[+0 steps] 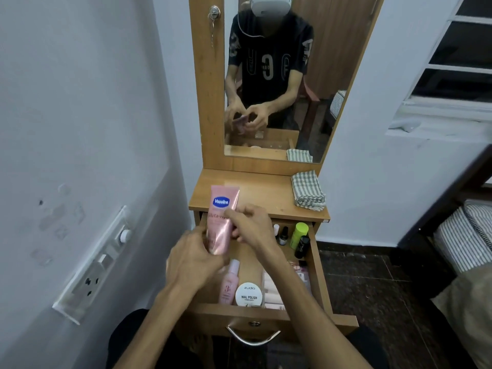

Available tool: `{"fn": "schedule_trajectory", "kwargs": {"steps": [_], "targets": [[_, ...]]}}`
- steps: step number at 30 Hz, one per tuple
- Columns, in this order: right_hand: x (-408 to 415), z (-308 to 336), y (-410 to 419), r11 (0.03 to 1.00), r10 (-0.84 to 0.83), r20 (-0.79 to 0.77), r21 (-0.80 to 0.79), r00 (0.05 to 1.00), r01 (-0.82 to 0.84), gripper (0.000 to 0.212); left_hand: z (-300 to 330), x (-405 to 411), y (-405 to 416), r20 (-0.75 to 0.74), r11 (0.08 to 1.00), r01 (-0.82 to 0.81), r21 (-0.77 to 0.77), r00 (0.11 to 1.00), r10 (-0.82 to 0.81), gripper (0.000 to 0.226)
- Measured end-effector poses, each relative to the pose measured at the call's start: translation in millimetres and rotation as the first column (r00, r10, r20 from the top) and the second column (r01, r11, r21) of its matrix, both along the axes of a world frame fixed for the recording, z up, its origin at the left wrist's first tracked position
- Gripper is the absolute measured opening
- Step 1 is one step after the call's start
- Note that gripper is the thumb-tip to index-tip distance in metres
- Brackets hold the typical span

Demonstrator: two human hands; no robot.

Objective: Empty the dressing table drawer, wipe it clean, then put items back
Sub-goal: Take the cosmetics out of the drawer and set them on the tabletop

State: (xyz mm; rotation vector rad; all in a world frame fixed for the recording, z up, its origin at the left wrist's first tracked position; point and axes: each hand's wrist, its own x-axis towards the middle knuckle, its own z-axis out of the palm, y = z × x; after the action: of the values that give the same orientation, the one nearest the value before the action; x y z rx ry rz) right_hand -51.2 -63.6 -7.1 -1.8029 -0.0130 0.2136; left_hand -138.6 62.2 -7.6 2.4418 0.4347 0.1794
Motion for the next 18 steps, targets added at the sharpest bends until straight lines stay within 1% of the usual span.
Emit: {"fn": "schedule_trajectory", "kwargs": {"steps": [3,6,9,12,18], "targets": [[15,28,4,1.000,-0.012,0.173,0.001,0.985,0.012,0.018,9,26,6,0.168,0.994,-0.024,-0.107,0.985,0.042,0.047],[41,50,11,0.999,0.021,0.337,-0.044,0.941,-0.006,0.023,14,70,18,0.312,0.990,-0.044,-0.135,0.946,0.084,0.050],[73,62,24,0.993,0.026,0.446,-0.112,0.895,0.027,0.027,18,120,28,0.391,0.987,-0.062,-0.145,0.913,0.115,0.057],[104,62,39,0.985,0.009,0.492,-0.155,0.871,0.077,0.028,18,162,35,0.419,0.986,-0.079,-0.144,0.898,0.133,0.061],[150,53,53,0.976,0.019,0.471,-0.201,0.882,0.086,0.025,4,211,46,0.433,0.989,-0.087,-0.123,0.892,0.133,0.065]]}}
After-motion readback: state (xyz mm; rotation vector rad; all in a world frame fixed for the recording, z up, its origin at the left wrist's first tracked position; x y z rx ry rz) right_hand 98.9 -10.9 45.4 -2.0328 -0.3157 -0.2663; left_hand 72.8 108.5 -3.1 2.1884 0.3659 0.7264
